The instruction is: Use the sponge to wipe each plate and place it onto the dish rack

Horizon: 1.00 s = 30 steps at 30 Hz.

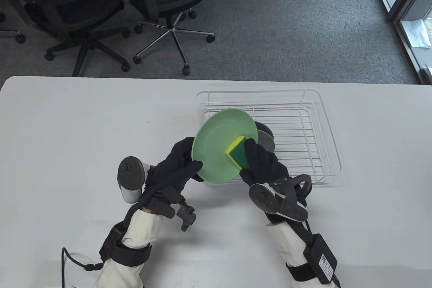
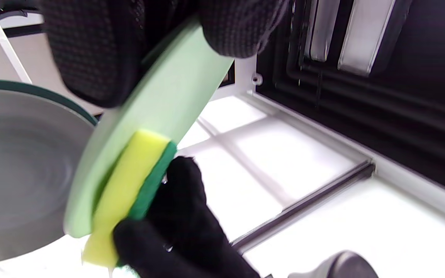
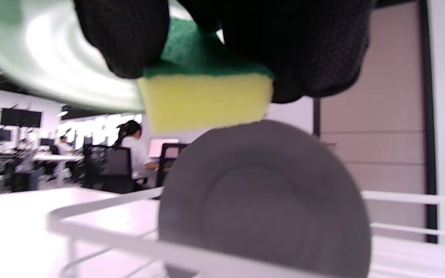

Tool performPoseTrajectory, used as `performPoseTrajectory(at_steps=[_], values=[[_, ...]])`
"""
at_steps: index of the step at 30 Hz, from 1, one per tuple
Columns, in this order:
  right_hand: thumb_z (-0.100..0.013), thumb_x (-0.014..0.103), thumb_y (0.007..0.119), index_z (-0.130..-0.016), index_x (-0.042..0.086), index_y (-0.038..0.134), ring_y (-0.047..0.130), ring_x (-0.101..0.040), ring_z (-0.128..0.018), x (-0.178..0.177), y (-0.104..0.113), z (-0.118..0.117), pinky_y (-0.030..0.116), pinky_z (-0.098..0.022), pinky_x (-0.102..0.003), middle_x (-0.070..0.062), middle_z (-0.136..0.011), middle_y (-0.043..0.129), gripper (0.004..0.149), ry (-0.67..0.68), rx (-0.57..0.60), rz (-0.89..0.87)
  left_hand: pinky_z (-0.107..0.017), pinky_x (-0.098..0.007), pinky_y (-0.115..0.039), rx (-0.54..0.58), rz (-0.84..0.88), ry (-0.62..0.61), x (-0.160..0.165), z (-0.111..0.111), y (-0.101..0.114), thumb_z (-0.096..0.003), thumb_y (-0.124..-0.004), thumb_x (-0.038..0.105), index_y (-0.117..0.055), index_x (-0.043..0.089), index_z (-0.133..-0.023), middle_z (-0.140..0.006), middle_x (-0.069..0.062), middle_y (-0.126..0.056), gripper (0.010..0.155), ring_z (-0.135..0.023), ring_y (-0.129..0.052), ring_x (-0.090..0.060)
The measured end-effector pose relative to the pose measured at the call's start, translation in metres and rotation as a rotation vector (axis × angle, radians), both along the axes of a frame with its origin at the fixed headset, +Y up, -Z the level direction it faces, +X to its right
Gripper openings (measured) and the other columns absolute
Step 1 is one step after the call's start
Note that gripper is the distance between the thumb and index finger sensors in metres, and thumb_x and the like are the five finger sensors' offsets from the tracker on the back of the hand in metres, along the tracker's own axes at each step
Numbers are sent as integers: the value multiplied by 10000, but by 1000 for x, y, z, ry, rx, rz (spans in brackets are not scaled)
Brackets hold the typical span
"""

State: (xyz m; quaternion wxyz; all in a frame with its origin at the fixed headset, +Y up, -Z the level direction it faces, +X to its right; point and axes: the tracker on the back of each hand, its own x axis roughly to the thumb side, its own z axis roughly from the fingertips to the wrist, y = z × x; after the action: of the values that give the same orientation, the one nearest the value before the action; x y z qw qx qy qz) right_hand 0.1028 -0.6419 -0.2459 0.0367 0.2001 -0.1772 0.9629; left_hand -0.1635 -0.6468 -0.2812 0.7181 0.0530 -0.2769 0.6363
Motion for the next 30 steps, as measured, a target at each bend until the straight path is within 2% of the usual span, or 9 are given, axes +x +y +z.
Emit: performPoseTrajectory(at_steps=[5,11,15,18,21,23,30], values=[[-556,367,772,-1152,60,383,816,-437,-809,-23,5,12,782,-575,-506,-258,-1048,693,775,146,-60,-11,-410,-371,-963,-28,51,14,-7,-4,-4,-540,-782,220,-505,-20,-1084,-1032,-270,-733,656,-834,-904,-483],[-558,370,769,-1149,57,385,824,-427,-804,-31,4,17,793,-566,-486,-252,-1044,698,771,192,-30,-58,-408,-361,-959,-40,27,-7,-3,-4,-4,-544,-776,233,-501,-32,-1084,-1029,-278,-730,662,-829,-902,-484],[-558,363,767,-1144,70,376,839,-414,-813,-29,1,14,829,-559,-440,-246,-1048,694,762,207,9,-147,-411,-366,-960,-47,-13,-74,5,-5,-6,-542,-782,234,-513,-23,-1085,-1034,-278,-726,658,-832,-896,-490],[-548,348,783,-1135,83,386,852,-414,-803,-27,1,15,853,-551,-406,-247,-1039,700,757,180,85,-197,-408,-353,-961,-62,-44,-142,13,-5,-9,-547,-771,240,-516,-26,-1087,-1031,-293,-723,654,-825,-895,-498],[-544,355,785,-1134,118,382,861,-391,-817,-24,3,17,870,-555,-373,-223,-1047,703,753,124,171,-117,-403,-350,-952,-76,-64,-190,18,-6,-10,-550,-764,245,-523,-28,-1089,-1031,-297,-725,650,-822,-892,-502],[-552,366,767,-1133,94,372,875,-377,-807,-20,6,18,880,-550,-353,-232,-1039,709,754,90,224,-137,-404,-355,-952,-80,-100,-244,22,-6,-11,-548,-773,240,-523,-31,-1089,-1031,-297,-726,655,-824,-893,-501],[-555,352,766,-1132,65,369,865,-411,-797,1,14,16,865,-532,-407,-261,-1033,702,757,-10,281,-215,-410,-355,-953,-60,-107,-281,28,-1,-7,-544,-786,227,-528,-33,-1084,-1027,-299,-729,652,-820,-903,-498]])
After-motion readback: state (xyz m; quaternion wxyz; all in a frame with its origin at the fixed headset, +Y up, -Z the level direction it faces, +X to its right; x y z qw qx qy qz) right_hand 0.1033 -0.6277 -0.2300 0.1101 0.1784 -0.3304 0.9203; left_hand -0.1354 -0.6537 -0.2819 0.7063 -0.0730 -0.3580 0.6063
